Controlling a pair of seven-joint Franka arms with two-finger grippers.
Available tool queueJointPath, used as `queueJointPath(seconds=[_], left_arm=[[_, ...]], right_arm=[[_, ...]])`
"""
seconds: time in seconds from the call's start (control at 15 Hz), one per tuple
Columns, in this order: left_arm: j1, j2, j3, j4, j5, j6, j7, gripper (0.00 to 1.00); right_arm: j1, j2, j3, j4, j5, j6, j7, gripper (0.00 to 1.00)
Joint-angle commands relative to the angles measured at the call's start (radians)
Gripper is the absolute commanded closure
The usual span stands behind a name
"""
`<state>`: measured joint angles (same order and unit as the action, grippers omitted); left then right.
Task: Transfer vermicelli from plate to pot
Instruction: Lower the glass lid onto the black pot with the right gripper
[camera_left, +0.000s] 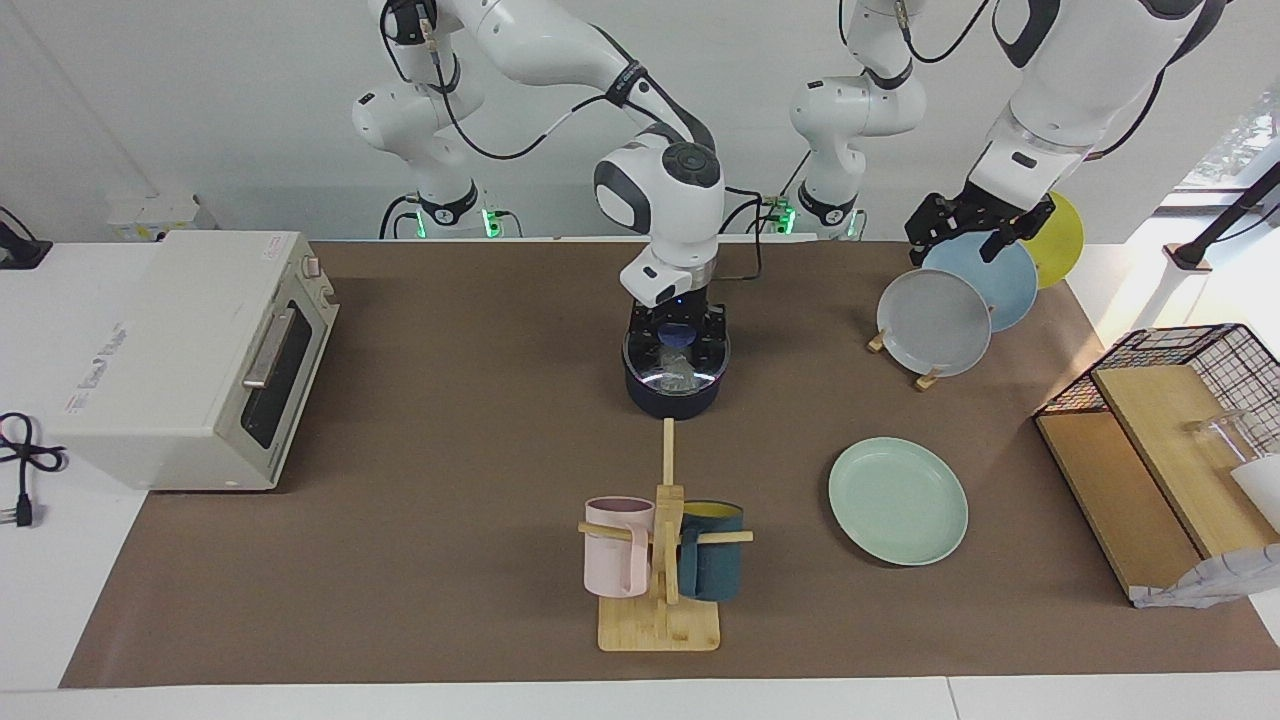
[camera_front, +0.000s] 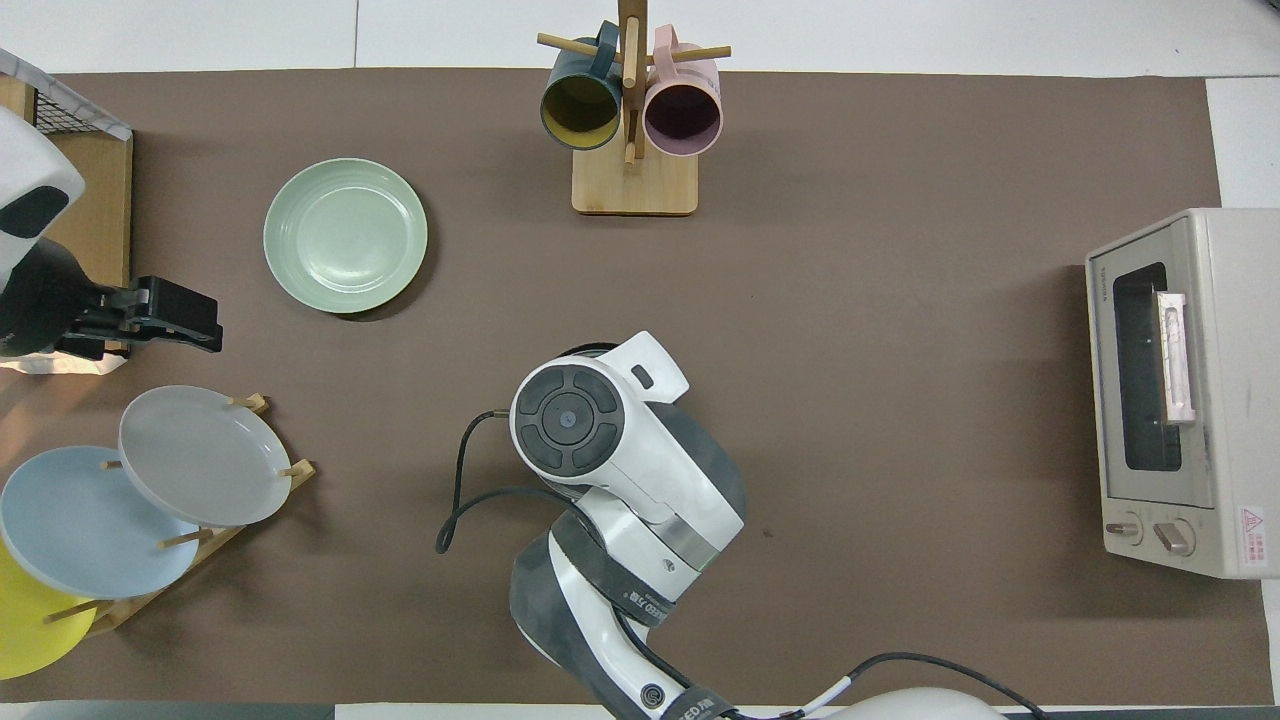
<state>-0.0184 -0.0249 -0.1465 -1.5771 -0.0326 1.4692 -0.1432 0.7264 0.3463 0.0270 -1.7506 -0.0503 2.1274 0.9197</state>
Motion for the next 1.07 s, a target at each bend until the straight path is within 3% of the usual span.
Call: queueJointPath(seconds=[0.0,0.33,0.4,0.47,0.53,0.6,1.0], left_arm=[[0.014,-0.007,-0.015,0.005,-0.006,-0.015,-0.01,0.0],[-0.021,-0.004,0.017,0.005,-0.004,-0.015,-0.013,0.0],[-0.025,-0.006,0.022,0.005,-0.004,-0.015,-0.013,0.0],[-0.023,-0.006,0.022,0.005,-0.004,-0.013,-0.012,0.0],[-0.021,-0.006,0.021,0.005,-0.004,-0.013,-0.01,0.0],[-0.021,-0.006,0.021,0.005,-0.004,-0.015,-0.01,0.0],[-0.011,-0.01,0.021,0.003,-0.004,-0.013,-0.01,0.0]], right_arm=[[-0.007,0.007,0.007,-0.01,-0.054,0.003,0.007,0.55],[-0.004,0.005,0.008,-0.01,-0.075,0.008,0.007,0.55],[-0.004,0.007,0.008,-0.012,-0.075,0.008,0.008,0.51],[-0.004,0.007,0.008,-0.012,-0.075,0.006,0.01,0.37],[-0.005,0.005,0.008,-0.01,-0.074,0.003,0.01,0.12],[-0.008,0.005,0.007,-0.009,-0.074,0.002,0.008,0.0],[-0.07,-0.032,0.004,0.051,-0.074,-0.076,-0.05,0.0]])
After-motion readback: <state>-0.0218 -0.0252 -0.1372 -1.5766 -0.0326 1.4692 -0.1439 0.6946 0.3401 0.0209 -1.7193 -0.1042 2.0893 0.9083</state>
